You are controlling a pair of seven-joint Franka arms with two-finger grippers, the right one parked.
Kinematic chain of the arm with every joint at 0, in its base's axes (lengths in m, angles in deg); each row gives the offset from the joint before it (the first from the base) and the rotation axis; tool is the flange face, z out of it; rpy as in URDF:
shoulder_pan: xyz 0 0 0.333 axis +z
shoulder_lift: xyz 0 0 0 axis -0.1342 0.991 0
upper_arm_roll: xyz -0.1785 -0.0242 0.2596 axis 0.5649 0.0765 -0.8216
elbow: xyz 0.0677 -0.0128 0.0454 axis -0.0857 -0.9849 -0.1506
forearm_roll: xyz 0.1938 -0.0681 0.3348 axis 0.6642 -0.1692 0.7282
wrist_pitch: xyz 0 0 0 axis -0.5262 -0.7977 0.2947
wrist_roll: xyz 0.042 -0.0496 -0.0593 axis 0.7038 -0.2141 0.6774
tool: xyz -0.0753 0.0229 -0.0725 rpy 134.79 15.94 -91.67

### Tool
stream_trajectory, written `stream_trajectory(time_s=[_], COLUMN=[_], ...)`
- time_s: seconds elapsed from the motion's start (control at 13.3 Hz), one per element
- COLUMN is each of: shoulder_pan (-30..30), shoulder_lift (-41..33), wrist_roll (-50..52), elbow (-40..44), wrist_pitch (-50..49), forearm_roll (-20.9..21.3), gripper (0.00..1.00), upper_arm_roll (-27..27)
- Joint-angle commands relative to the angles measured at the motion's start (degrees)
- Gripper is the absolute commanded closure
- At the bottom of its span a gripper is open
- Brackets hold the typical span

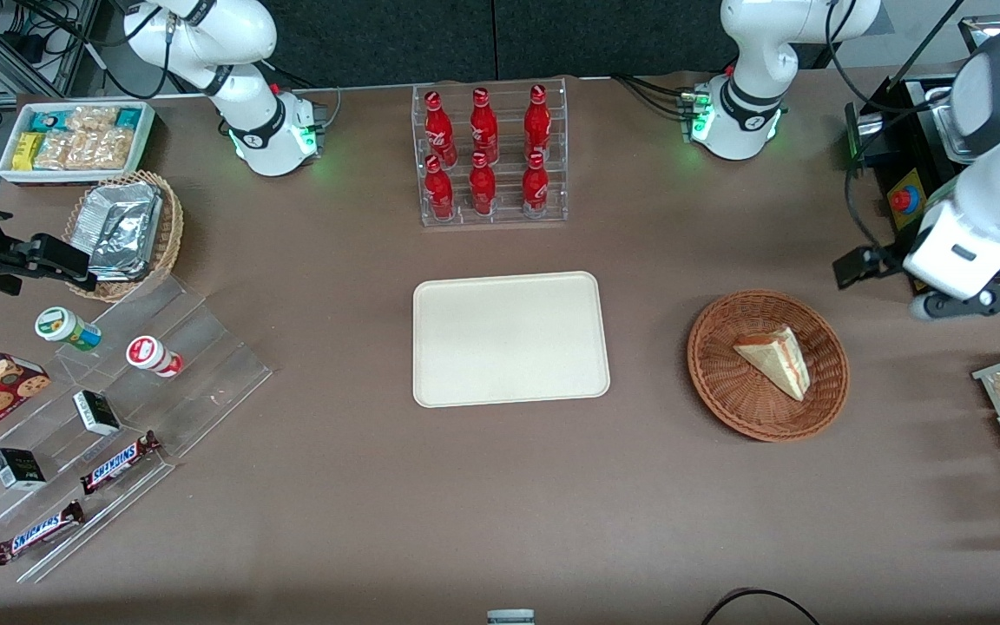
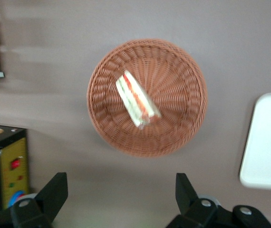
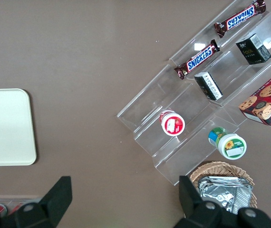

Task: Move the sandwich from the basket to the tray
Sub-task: 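Move the left gripper over the wicker basket toward the sandwich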

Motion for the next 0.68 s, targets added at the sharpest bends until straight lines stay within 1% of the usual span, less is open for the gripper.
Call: stream_trajectory(time_s=[0.0, 0.23, 0.45, 0.6], shoulder_pan=[-0.16, -0.43, -0.52, -0.60], shoulder_lift=[-2.21, -0.63, -0.01, 1.56], wrist_roll=[10.54, 19.77, 24.36, 26.13], elbow=[-8.73, -13.22, -21.11, -24.21], wrist_pitch=[9.60, 17.17, 27.87, 33.43], forearm_roll=[0.32, 0.32, 0.32, 0.32], gripper=[0.00, 0.00, 0.00, 0.00], upper_arm_roll=[0.32, 0.40, 0.40, 0.49])
